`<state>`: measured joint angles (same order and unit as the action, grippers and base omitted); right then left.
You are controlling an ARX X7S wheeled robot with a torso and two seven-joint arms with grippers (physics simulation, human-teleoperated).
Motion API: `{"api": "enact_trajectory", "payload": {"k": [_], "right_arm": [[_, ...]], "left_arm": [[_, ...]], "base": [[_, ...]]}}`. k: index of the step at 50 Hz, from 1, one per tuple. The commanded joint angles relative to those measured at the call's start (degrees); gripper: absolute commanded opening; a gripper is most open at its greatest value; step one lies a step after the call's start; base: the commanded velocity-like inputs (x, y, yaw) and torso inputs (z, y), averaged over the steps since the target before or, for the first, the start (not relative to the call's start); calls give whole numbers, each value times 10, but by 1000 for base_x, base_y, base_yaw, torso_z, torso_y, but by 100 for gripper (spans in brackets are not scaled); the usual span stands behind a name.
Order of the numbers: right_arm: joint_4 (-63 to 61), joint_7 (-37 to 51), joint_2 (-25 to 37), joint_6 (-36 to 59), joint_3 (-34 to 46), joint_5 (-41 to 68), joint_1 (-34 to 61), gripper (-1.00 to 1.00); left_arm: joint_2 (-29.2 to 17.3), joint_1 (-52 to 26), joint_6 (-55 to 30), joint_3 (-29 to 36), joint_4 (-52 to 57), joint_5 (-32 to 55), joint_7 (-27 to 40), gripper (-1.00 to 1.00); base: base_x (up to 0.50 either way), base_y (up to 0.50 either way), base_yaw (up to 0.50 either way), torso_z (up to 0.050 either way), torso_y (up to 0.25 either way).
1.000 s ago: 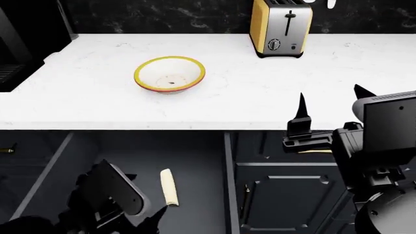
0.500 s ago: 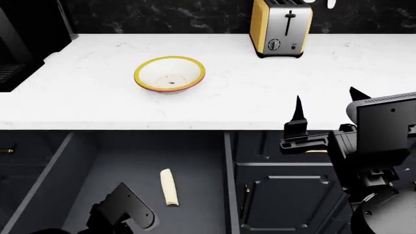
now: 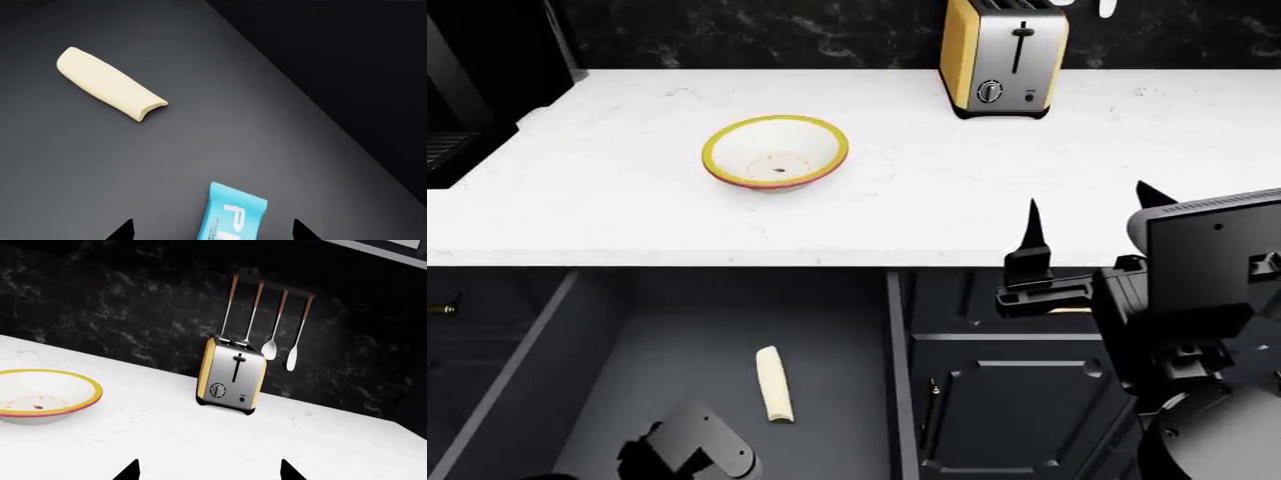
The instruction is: Place the bar in the bowl and close the drawer.
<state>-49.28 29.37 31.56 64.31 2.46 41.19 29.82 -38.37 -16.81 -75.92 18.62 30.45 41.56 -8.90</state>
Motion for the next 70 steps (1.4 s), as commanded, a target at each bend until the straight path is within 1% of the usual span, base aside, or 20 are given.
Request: {"api": "enact_trajectory", "payload": {"k": [1,16,30,31,45,49,53,55,59,65,68,70], "right_arm": [[7,-1,2,-11,8,-6,-4,100],[18,-3,3,-27,19,-14,-10,100],[32,-8,4,-50,29,-26,-21,100],[34,-8,4,-51,30,-27,-21,100],[37,-8,5,-56,31,-26,-22,100],[41,-8,6,-61,33,-29,-23,100],[36,-6,6,-58,31,-25,-23,100],[35,-5,7,-59,29,-25,-24,100],[31,-4,8,-59,26,-21,-27,100],[21,1,8,-52,18,-11,-26,100],[16,3,9,-49,14,-6,-26,100],[14,5,9,-48,10,-3,-27,100]], "left_arm": [[5,-11,13,51,-38,-25,-6,100],[13,-1,49,108,-85,-56,-15,100],[16,14,68,133,-119,-70,-18,100],[17,13,68,133,-121,-71,-17,-100],[16,5,59,124,-104,-63,-9,-100],[12,-5,56,105,-79,-56,-2,-100],[5,-33,21,33,5,-13,19,-100],[8,-48,5,-6,41,9,31,-100],[22,-73,-10,-65,85,33,58,-100],[77,-147,-50,-169,135,80,118,-100],[109,-203,-77,-209,144,98,152,-100],[126,-237,-69,-221,143,89,174,-100]], "base": [[0,0,0,0,0],[0,0,0,0,0],[0,0,0,0,0],[0,0,0,0,0],[0,0,0,0,0],[0,0,0,0,0],[0,0,0,0,0],[0,0,0,0,0],[0,0,0,0,0],[0,0,0,0,0],[0,0,0,0,0],[0,0,0,0,0]]}}
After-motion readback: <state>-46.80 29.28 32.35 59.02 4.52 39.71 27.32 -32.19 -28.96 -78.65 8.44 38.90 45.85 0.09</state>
